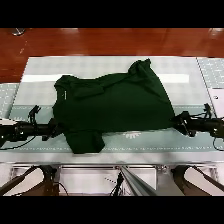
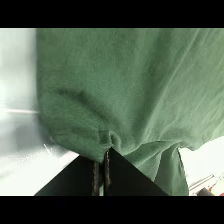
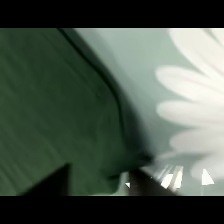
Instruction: Fold the shirts.
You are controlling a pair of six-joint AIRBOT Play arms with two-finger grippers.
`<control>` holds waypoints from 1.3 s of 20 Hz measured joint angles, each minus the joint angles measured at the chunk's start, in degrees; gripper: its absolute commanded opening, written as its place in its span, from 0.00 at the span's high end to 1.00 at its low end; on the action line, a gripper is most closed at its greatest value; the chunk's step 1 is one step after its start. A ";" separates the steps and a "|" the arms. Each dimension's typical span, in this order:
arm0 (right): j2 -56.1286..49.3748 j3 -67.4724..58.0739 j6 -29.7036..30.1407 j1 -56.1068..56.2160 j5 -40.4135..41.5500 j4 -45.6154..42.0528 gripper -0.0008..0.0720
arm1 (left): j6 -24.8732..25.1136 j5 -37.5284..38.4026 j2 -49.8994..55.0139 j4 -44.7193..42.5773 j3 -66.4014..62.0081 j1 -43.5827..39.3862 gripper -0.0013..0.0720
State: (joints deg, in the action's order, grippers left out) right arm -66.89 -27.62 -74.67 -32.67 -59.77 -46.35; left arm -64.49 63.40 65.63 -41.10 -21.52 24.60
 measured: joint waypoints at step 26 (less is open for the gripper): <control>31.65 -83.69 -13.11 18.43 -20.20 -28.28 0.95 | -12.02 -4.61 -41.35 -18.71 -71.69 -1.09 0.96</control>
State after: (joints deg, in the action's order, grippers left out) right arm -35.24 -111.31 -87.79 -14.24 -79.96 -74.63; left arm -76.51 58.78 24.27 -59.81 -93.21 23.51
